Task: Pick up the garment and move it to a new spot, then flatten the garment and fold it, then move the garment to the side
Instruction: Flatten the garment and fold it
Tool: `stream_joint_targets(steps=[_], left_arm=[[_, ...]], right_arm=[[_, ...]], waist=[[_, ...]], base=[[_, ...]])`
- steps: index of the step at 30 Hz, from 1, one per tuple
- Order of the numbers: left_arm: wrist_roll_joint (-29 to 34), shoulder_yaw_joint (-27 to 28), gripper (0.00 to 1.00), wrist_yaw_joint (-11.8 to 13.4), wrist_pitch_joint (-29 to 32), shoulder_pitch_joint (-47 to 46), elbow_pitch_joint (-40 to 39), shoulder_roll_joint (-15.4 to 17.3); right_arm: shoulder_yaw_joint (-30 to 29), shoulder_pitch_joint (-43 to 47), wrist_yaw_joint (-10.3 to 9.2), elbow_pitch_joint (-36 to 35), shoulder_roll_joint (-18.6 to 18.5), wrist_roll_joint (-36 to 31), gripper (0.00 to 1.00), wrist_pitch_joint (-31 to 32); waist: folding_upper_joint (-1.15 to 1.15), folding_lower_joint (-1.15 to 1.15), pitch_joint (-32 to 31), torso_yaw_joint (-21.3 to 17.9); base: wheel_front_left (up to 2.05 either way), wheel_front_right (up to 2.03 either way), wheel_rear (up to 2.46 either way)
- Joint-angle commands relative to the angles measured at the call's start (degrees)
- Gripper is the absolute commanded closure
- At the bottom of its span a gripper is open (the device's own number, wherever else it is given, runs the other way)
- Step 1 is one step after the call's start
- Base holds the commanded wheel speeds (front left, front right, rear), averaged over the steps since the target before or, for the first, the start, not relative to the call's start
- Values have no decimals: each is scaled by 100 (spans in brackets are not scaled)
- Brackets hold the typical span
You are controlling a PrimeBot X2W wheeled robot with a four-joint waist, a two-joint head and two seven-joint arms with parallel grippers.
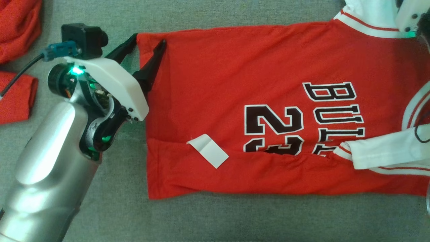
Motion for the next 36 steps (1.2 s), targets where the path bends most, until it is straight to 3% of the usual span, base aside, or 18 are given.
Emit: stream_joint_targets(steps=[1, 12, 13, 14, 15, 20, 28, 36], left_arm=[[22, 128, 0, -11, 73, -47, -57, 190], [-91, -59, 0, -168, 300, -78, -26, 175], [-99, -77, 29, -178, 316, -81, -11, 166], [-101, -97, 71, -193, 326, -90, 3, 160], [-99, -110, 100, -205, 328, -102, 19, 155], [-165, -79, 100, -254, 252, -175, 84, 98], [-218, 265, 100, -183, -241, -396, 237, 17], [-396, 572, 100, -97, -400, -427, 51, 75]], right_arm=[[110, -95, 43, -136, 41, 56, 0, 60], [392, -115, 43, 129, 22, 296, 0, 320], [404, -103, 43, 153, 24, 312, 15, 364], [406, -96, 43, 169, 28, 328, 57, 399], [406, -92, 43, 176, 36, 346, 100, 421], [296, -125, 43, 128, 104, 378, 100, 252], [-321, -494, 43, 91, 303, 141, 100, -647], [-254, -549, 43, -138, 381, 394, 100, -757]], waist=[[0, 1, 2, -1], [0, 1, -58, -11], [0, 1, -63, -15], [0, 1, -64, -19], [0, 1, -60, -22], [0, 1, -28, -42], [0, 1, -73, -101], [0, 1, -147, -236]], base=[[0, 0, 0], [0, 0, 0], [0, 0, 0], [0, 0, 0], [0, 0, 0], [0, 0, 0], [0, 0, 0], [0, 0, 0]])
